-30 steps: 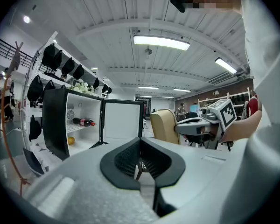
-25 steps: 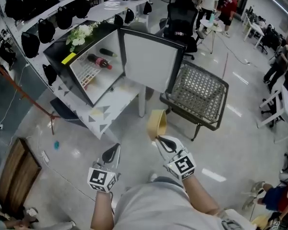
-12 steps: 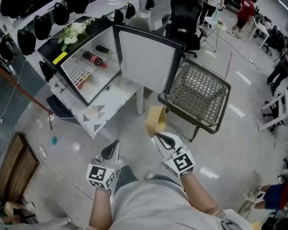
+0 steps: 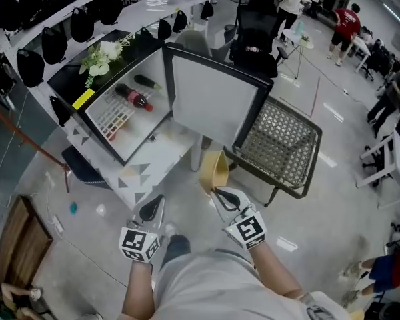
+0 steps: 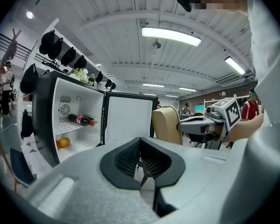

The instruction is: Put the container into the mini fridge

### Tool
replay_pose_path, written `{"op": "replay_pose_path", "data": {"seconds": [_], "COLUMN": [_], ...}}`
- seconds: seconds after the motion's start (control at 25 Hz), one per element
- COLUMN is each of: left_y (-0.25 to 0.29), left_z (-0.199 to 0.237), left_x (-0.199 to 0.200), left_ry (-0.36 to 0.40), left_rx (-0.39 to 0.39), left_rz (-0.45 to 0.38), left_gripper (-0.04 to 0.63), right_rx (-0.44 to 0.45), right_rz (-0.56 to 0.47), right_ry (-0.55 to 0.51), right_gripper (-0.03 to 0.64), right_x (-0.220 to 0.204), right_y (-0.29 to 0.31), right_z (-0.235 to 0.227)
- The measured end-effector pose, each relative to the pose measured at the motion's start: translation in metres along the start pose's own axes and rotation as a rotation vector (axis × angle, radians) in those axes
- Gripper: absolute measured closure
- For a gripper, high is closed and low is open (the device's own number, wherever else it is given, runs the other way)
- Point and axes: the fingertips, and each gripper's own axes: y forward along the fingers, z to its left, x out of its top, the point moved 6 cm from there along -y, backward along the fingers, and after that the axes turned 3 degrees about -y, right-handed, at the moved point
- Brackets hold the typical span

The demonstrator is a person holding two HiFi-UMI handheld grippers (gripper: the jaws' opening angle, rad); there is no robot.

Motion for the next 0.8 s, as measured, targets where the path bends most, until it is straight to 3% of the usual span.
{"op": "replay_pose_path", "data": {"seconds": [0.6,0.8], "left_y": [0.047,0.044], "left_z": [0.143,0.183], "left_x": [0.024,0.025], "left_ry": [0.008,0.000], "left_rx": [-0.100,-0.096], "left_rz": [0.008,0.017], "left_gripper": [0.586,0.586], "right_rx": [-0.029,0.017], "right_rz": [0.063,0.076], "right_ry": [-0.025,-0.077], "right_gripper": [0.603,0.603], "right_x": [0.033,0.045], "right_y": [0.152,0.201], "right_z": [-0.001,0.010]}}
